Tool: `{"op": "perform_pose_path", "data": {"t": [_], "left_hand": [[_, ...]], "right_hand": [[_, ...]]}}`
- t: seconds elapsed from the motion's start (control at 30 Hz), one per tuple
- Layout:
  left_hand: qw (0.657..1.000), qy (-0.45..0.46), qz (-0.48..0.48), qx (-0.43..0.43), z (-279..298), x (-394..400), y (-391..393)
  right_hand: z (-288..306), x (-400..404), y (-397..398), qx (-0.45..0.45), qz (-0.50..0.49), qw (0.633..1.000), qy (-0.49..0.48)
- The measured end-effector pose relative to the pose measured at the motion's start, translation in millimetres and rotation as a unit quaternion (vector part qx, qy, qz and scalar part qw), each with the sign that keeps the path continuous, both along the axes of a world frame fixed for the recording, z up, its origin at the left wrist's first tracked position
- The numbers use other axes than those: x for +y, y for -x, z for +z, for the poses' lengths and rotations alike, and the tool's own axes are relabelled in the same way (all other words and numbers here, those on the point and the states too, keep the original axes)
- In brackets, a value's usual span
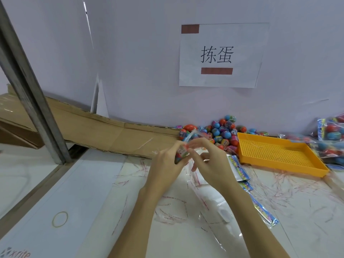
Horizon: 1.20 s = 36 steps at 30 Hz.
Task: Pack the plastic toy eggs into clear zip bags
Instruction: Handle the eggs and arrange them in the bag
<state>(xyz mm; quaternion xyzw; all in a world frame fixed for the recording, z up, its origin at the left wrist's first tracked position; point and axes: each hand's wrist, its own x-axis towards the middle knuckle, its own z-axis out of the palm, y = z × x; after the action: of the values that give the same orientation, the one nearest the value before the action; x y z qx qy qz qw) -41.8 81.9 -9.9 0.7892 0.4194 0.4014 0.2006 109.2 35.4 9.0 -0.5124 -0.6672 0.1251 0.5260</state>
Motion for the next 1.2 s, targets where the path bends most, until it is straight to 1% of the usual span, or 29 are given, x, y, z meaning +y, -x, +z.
{"op": "perform_pose_path", "data": {"t": [0.1,0.27,0.4,0.47,0.53,0.63,0.67,0.7,0.77,0.8,0.87,0.93,1.07,1.2], "left_hand": [[1.000,0.001,-0.001,0.000,-2,2,1],[1.000,0.030,0.010,0.001,-7,8,1],[0.998,0.056,0.024,-0.019,-9,8,1],[0.996,0.068,0.039,-0.034,-8,9,1],[0.991,0.094,0.052,-0.074,-6,9,1],[0.982,0.123,0.079,-0.120,-6,14,3],[0.980,0.127,0.084,-0.129,-7,16,4],[0.978,0.131,0.086,-0.137,-7,17,5],[0.976,0.142,0.083,-0.146,-9,18,6],[0.975,0.146,0.080,-0.146,-10,18,5],[0.977,0.146,0.080,-0.136,-11,19,5],[0.978,0.145,0.080,-0.127,-9,19,4],[0.975,0.159,0.061,-0.140,-6,16,2],[0.975,0.191,0.041,-0.109,-6,15,3]], "right_hand": [[-1,-1,5,-0.003,0.012,1.000,0.008],[-4,0,13,-0.017,0.017,0.998,-0.051],[-6,1,13,-0.036,0.031,0.998,-0.029],[-5,2,11,-0.031,0.028,0.998,-0.040],[-5,4,7,-0.023,-0.019,0.998,-0.063],[-10,10,-3,-0.048,-0.148,0.985,-0.080],[-13,13,-8,-0.063,-0.187,0.979,-0.057],[-16,18,-13,-0.089,-0.220,0.971,-0.011],[-24,26,-26,-0.161,-0.265,0.944,0.110],[-28,29,-32,-0.191,-0.274,0.929,0.159],[-32,33,-41,-0.216,-0.276,0.910,0.220],[-33,38,-48,-0.217,-0.288,0.903,0.233],[-28,48,-54,-0.253,-0.310,0.893,0.206],[-26,51,-58,-0.267,-0.345,0.883,0.172]]}}
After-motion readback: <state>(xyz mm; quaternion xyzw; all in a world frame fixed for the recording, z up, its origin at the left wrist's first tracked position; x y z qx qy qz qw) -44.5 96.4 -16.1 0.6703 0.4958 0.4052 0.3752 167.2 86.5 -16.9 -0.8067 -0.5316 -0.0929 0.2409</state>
